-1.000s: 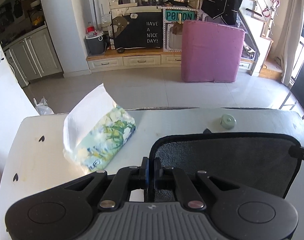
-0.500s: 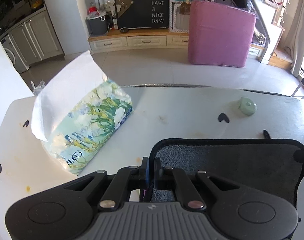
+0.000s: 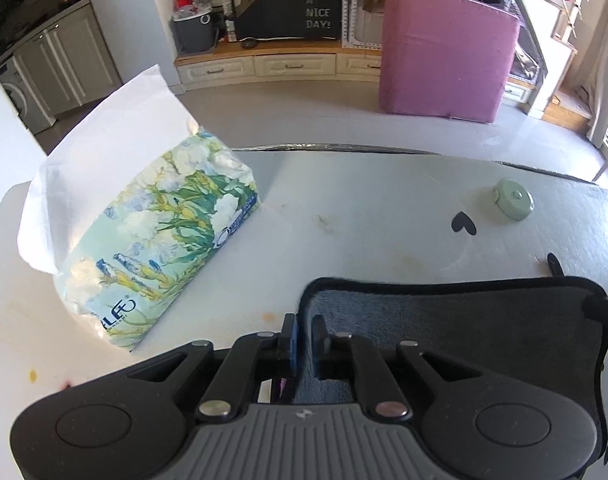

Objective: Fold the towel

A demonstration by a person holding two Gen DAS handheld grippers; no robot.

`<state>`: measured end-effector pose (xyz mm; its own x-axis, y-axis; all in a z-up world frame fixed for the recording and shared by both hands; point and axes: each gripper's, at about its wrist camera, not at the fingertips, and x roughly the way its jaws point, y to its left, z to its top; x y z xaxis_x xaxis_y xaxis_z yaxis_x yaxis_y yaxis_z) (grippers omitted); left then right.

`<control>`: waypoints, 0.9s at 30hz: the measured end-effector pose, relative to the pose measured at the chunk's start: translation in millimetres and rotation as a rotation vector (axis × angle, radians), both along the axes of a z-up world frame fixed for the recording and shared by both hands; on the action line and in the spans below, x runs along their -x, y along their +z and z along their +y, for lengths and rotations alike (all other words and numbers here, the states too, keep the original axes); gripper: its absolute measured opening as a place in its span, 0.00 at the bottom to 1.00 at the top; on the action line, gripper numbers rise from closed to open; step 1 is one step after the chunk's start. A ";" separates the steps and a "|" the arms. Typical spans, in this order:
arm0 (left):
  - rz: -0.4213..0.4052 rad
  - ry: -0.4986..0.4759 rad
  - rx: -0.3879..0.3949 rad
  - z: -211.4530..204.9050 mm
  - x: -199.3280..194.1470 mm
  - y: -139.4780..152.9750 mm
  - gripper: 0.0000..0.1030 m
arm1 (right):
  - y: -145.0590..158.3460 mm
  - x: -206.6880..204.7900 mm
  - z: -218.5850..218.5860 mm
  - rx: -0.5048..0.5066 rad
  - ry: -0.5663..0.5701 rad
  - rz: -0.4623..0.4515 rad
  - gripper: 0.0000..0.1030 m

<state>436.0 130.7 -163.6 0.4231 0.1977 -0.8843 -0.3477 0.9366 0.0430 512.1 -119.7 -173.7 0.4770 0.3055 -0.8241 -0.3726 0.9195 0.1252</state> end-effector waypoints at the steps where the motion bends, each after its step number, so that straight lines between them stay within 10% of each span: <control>1: -0.001 -0.001 -0.001 0.1 0.4 -0.2 0.24 | 0.4 0.0 -1.3 -0.012 0.000 0.000 0.14; 7: -0.008 0.009 0.003 2.0 7.6 1.2 0.78 | 2.9 1.0 -7.9 -0.048 -0.019 0.005 0.43; 18: 0.017 -0.017 0.016 -5.3 33.3 14.0 0.94 | 17.8 27.8 -15.5 -0.037 -0.006 0.018 0.93; 27: -0.002 -0.042 0.023 -21.7 57.0 39.3 0.96 | 35.9 55.8 -21.5 -0.027 -0.013 -0.001 0.99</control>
<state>379.0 109.0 -124.3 0.4320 0.1593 -0.8877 -0.3085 0.9510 0.0206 456.3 -141.2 -137.8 0.4818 0.3212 -0.8153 -0.3603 0.9207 0.1498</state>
